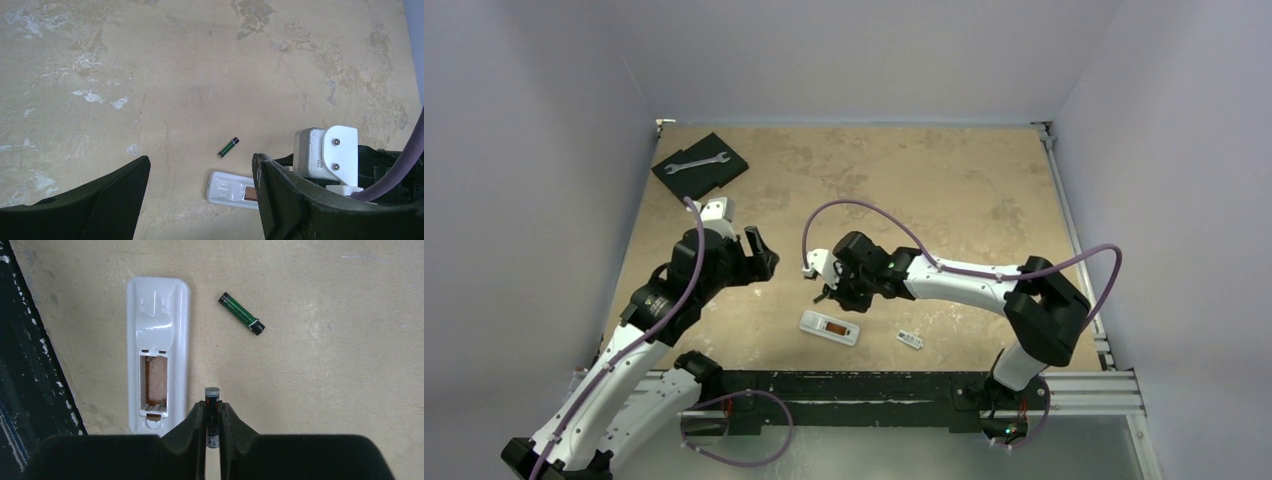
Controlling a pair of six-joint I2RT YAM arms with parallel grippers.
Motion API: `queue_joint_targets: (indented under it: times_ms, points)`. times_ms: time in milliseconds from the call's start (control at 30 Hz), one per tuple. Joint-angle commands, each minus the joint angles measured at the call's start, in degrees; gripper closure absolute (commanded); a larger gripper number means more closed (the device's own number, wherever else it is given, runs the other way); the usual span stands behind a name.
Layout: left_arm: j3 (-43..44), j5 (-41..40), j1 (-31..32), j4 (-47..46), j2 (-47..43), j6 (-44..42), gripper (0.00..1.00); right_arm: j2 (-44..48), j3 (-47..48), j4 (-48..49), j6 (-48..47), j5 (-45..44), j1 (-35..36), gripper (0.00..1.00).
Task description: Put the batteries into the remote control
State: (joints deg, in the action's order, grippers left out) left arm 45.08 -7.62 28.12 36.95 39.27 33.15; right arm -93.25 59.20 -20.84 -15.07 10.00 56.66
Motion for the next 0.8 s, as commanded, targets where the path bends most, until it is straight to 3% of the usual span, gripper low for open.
queue_joint_targets:
  times_ms: [0,767]
  points:
    - [-0.8,1.0,-0.8,-2.2,0.3,-1.7,0.26,2.7,-0.5,-1.9,6.0,0.9,0.0,1.00]
    - [-0.9,1.2,-1.3,-2.3,0.6,-1.7,0.26,0.4,-0.8,1.6,13.5,3.9,4.3,1.00]
